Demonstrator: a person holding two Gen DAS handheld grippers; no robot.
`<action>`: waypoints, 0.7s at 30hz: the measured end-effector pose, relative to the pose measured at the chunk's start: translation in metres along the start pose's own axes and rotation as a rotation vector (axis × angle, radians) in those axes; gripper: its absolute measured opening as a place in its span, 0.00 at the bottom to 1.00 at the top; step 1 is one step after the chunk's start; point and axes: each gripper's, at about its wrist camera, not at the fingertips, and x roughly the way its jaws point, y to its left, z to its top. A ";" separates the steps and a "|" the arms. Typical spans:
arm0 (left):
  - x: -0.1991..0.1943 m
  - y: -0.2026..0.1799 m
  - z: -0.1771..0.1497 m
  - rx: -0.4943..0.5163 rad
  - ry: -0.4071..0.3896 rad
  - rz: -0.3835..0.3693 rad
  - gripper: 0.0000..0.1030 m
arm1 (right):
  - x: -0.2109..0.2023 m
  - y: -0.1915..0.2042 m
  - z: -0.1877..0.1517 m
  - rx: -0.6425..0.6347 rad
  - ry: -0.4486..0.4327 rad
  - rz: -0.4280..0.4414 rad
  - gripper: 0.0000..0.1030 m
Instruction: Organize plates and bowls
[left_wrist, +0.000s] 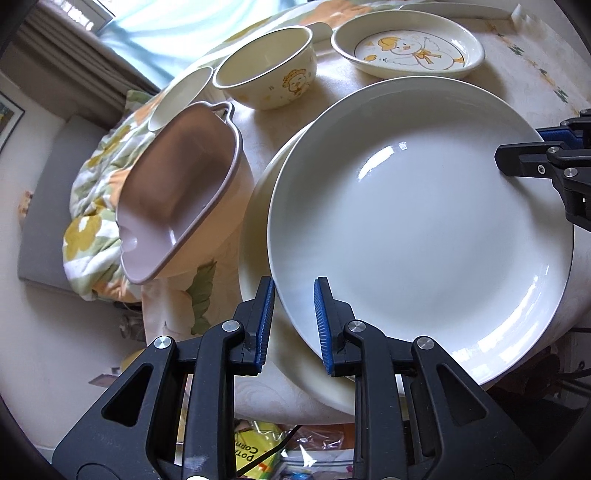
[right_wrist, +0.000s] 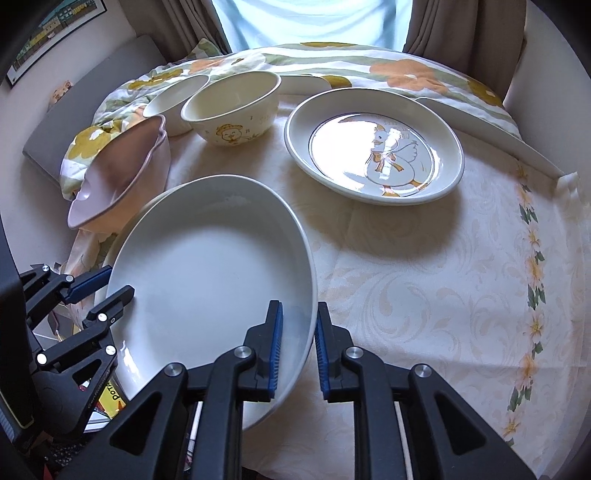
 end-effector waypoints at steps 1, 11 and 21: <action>-0.001 0.000 -0.001 0.003 0.002 0.007 0.18 | 0.000 0.002 0.001 -0.010 0.002 -0.012 0.16; -0.001 0.004 -0.007 -0.010 -0.001 0.030 0.18 | 0.008 0.008 0.002 -0.028 0.024 -0.068 0.18; -0.007 0.014 -0.003 -0.044 0.003 -0.015 0.18 | 0.007 0.005 0.001 0.002 0.020 -0.050 0.18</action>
